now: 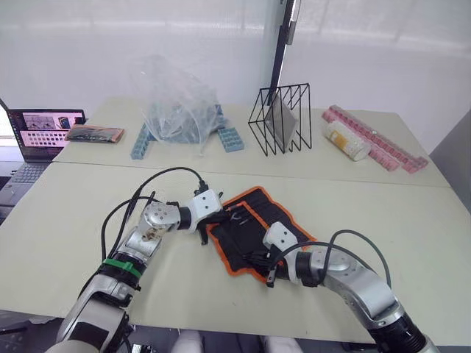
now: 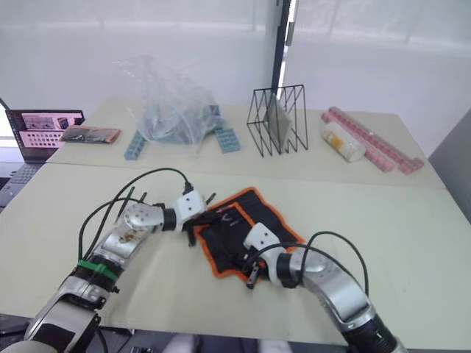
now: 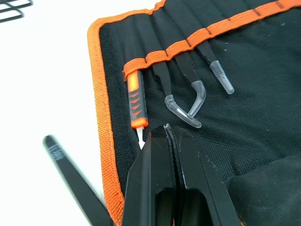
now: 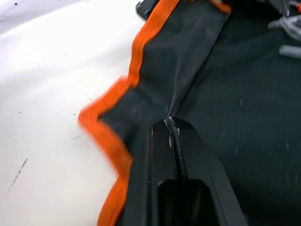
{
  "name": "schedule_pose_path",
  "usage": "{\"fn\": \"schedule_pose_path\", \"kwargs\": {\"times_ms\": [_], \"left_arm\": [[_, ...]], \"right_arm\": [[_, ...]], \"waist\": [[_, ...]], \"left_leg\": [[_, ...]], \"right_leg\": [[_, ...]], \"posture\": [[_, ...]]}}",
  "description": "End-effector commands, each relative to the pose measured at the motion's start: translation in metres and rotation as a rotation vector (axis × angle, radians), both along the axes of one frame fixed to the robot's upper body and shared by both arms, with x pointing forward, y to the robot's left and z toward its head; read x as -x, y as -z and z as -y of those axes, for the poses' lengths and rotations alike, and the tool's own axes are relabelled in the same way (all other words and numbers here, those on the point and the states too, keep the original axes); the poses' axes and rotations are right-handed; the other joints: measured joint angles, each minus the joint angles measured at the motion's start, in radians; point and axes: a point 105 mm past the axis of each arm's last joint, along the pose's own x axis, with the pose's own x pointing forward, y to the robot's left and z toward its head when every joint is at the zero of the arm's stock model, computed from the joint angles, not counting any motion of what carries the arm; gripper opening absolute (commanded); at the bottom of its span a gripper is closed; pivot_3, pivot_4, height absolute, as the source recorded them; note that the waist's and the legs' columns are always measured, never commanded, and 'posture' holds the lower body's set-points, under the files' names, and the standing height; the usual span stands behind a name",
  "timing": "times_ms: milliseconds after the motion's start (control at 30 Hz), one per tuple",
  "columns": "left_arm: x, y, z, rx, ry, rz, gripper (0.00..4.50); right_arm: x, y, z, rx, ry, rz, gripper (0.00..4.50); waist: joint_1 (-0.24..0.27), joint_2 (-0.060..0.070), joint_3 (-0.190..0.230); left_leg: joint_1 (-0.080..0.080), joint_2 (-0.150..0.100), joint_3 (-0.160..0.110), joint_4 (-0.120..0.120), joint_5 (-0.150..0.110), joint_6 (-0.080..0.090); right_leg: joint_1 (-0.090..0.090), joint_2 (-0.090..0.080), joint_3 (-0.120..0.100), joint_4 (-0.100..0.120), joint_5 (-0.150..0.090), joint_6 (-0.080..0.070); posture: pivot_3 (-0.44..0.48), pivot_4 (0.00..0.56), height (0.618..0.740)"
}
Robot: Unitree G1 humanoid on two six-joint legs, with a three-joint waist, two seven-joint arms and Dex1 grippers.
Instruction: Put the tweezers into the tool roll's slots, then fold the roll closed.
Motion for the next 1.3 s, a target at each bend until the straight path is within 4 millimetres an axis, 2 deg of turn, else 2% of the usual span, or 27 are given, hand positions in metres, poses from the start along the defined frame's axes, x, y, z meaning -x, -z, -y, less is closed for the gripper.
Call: {"fn": "schedule_pose_path", "kwargs": {"times_ms": [33, 133, 300, 367, 433, 533, 667, 767, 900, 1000, 1133, 1300], "left_arm": [[0.005, -0.027, 0.005, 0.149, 0.015, -0.037, 0.03], [0.020, -0.033, 0.017, 0.228, 0.064, -0.108, 0.03], [0.034, -0.041, 0.026, 0.267, 0.123, -0.157, 0.03], [0.042, -0.034, 0.027, 0.252, 0.143, -0.210, 0.03], [0.048, -0.017, 0.021, 0.212, 0.133, -0.266, 0.03], [0.050, 0.009, 0.008, 0.129, 0.088, -0.300, 0.03], [0.048, 0.027, -0.001, 0.096, 0.027, -0.307, 0.03], [0.050, 0.034, -0.003, 0.090, 0.025, -0.315, 0.03], [0.059, 0.041, -0.002, 0.088, 0.041, -0.329, 0.03], [0.060, 0.042, -0.002, 0.099, 0.034, -0.332, 0.03], [0.061, 0.046, -0.002, 0.133, 0.011, -0.328, 0.03], [0.065, 0.053, -0.009, 0.074, 0.021, -0.285, 0.03]], "right_arm": [[0.001, 0.009, 0.003, 0.035, 0.026, -0.023, 0.00], [0.001, 0.014, 0.003, 0.050, 0.030, -0.028, 0.00], [0.003, 0.019, 0.002, 0.064, 0.028, -0.037, 0.00], [0.004, 0.020, 0.001, 0.069, 0.026, -0.039, 0.00], [0.004, 0.021, 0.002, 0.075, 0.025, -0.038, 0.00], [0.004, 0.020, 0.003, 0.077, 0.026, -0.034, 0.00], [0.003, 0.014, 0.003, 0.065, 0.023, -0.018, 0.00], [0.002, 0.000, 0.000, 0.010, 0.007, 0.017, 0.00], [-0.006, -0.033, -0.008, -0.131, -0.010, 0.079, 0.00], [-0.011, -0.047, -0.016, -0.205, -0.017, 0.089, 0.00], [-0.021, -0.042, -0.031, -0.196, -0.019, 0.103, 0.00], [-0.024, -0.035, -0.033, -0.175, -0.035, 0.093, 0.00]], "waist": [[-0.002, 0.000, 0.000], [0.000, 0.000, 0.000], [-0.002, 0.000, 0.000], [-0.003, 0.000, 0.000], [-0.004, 0.000, 0.000], [-0.003, 0.000, 0.000], [0.000, -0.001, -0.001], [0.000, 0.000, -0.001], [-0.001, 0.000, 0.000], [-0.002, 0.000, 0.000], [-0.001, 0.000, 0.000], [-0.003, 0.000, -0.001]], "left_leg": [[0.000, 0.000, 0.000, 0.000, 0.000, 0.000], [0.000, 0.000, 0.000, 0.000, 0.000, 0.000], [0.001, 0.000, 0.000, 0.000, 0.000, 0.000], [0.002, 0.000, 0.000, 0.000, 0.000, 0.000], [0.002, 0.000, 0.000, 0.000, 0.000, 0.000], [0.002, 0.000, 0.000, 0.000, 0.000, 0.000], [0.003, 0.000, 0.000, 0.000, 0.000, 0.000], [0.003, 0.000, 0.000, 0.000, 0.000, 0.000], [0.003, 0.000, 0.000, 0.000, 0.000, 0.000], [0.003, 0.001, 0.000, -0.001, 0.000, 0.000], [0.003, 0.001, 0.000, -0.001, 0.000, 0.000], [0.003, 0.001, 0.000, -0.001, 0.000, 0.000]], "right_leg": [[0.000, 0.000, 0.000, 0.000, 0.000, 0.000], [0.001, 0.000, 0.000, -0.002, 0.000, 0.000], [0.002, 0.000, 0.000, -0.002, 0.000, 0.000], [0.002, 0.000, 0.000, -0.002, 0.000, 0.000], [0.002, 0.000, 0.000, -0.002, 0.000, 0.000], [0.002, 0.000, 0.000, -0.002, 0.000, 0.000], [0.003, 0.000, 0.000, -0.003, 0.000, 0.000], [0.003, 0.000, 0.000, -0.003, 0.000, 0.000], [0.003, 0.000, 0.000, -0.003, 0.000, 0.000], [0.003, 0.000, 0.000, -0.003, 0.000, 0.000], [0.003, 0.000, 0.000, -0.003, 0.000, 0.000], [0.003, 0.000, 0.000, -0.004, 0.001, 0.000]], "posture": [[0.000, 0.150, 0.720], [0.000, 0.150, 0.720], [0.000, 0.150, 0.720], [0.000, 0.150, 0.720], [0.000, 0.150, 0.720], [0.000, 0.150, 0.720], [0.000, 0.150, 0.720], [0.000, 0.150, 0.720], [0.000, 0.150, 0.720], [0.000, 0.150, 0.720], [0.000, 0.150, 0.720], [0.000, 0.150, 0.720]]}}
